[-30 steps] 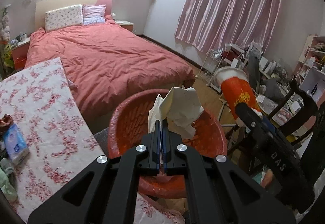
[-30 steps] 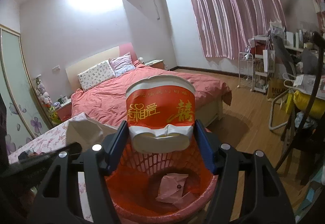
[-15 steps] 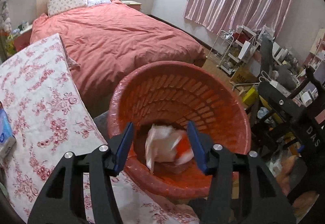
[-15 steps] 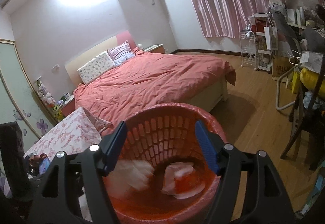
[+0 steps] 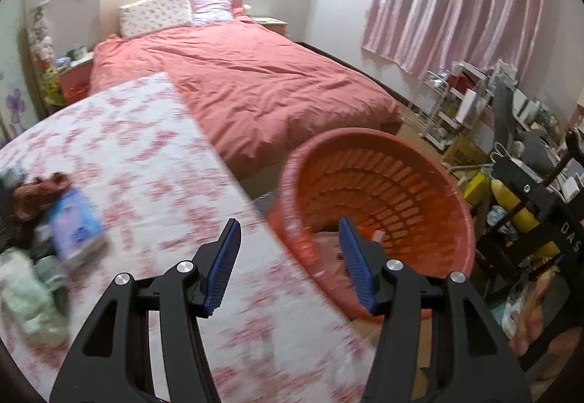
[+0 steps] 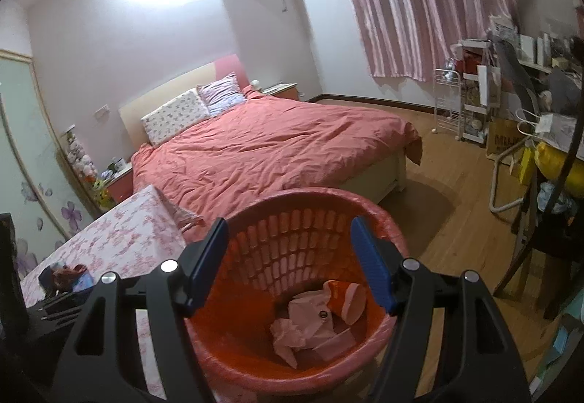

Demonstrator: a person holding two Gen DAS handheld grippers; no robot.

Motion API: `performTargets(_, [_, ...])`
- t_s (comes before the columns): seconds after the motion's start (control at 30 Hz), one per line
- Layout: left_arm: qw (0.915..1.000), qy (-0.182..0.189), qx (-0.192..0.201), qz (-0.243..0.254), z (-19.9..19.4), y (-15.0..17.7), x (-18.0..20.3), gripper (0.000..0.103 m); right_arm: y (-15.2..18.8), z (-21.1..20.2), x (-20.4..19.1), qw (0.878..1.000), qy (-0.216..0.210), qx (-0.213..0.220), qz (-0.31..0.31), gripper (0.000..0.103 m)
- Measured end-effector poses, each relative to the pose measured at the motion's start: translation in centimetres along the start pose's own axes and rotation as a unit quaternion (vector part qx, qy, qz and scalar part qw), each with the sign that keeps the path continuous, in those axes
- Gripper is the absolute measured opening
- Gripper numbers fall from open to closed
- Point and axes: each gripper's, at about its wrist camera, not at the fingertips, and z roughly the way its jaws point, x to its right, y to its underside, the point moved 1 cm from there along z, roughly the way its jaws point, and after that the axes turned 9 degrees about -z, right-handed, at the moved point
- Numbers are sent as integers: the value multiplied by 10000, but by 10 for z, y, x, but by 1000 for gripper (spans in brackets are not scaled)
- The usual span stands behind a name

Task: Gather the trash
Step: 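Move both tools back toward the remaining items on the bed, then grasp the pale green cloth with the right tool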

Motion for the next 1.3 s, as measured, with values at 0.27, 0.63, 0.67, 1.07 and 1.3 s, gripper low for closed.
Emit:
performTargets(0.27, [9944,-876,400,-432,-54,13,-83,56,4,-9,-93,9949,-764,-165,-633,68])
performTargets(0.63, [9541,-2373,856,-1612,-124,41,-240,68,56,-8,-283,9531,-2185,-760,-1951,53])
performTargets(0.67, [9510,-2465,915,-1627,-130,43,-251,68,61,-8,-300,9483,-2270,-776,-2075,52])
performTargets(1.07, [9447,-2472,960,-1931,-156,66,-320,68,100,18,-389,9240,-2296,-1311,-2763,49])
performTargets(1.3, [9519,-2211,955,-1896,-152,69,-318,68,105,17,-372,9238,-2227,-1434,-2763,3])
